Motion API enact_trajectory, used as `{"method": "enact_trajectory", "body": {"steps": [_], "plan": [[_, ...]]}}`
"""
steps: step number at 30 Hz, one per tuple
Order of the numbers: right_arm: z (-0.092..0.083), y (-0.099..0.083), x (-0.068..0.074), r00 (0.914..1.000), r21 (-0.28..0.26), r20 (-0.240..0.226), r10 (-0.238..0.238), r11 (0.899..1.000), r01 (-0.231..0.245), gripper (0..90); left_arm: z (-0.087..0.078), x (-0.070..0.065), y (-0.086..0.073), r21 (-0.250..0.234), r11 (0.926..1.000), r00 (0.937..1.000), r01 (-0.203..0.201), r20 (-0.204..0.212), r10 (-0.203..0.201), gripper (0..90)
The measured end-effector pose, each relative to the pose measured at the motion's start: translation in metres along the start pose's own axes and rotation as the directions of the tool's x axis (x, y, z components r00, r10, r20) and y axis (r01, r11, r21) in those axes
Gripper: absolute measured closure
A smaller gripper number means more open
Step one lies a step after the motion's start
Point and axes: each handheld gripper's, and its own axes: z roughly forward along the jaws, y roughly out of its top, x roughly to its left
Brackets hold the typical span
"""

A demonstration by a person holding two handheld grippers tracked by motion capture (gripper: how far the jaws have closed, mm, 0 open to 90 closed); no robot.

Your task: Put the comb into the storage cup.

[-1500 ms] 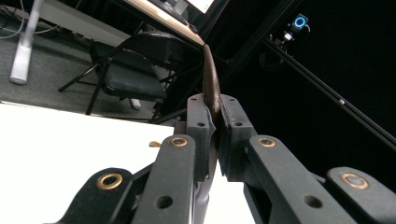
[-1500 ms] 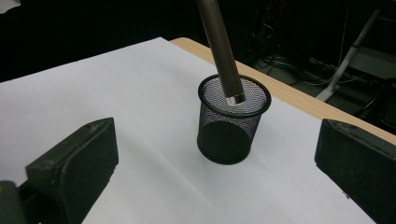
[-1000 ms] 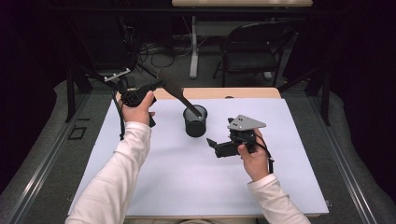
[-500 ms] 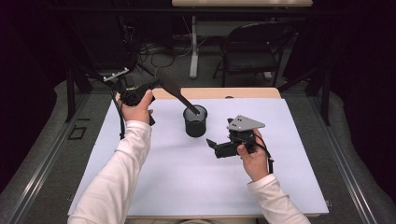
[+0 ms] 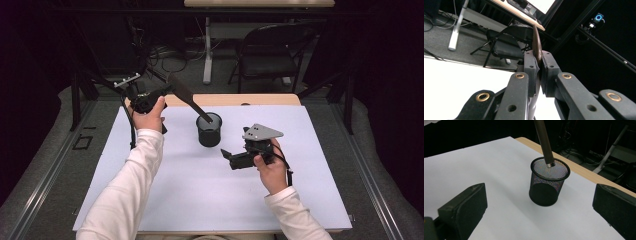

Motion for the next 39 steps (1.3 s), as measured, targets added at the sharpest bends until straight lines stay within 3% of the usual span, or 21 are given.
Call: {"method": "enact_trajectory", "body": {"steps": [39], "plan": [[0.000,0.000,-0.002,1.0000,-0.005,-0.003,0.005,1.000,-0.005,0.0,0.027,-0.001,-0.018,0.063,0.9979,0.9993,-0.014,-0.033,0.017,84.4]]}}
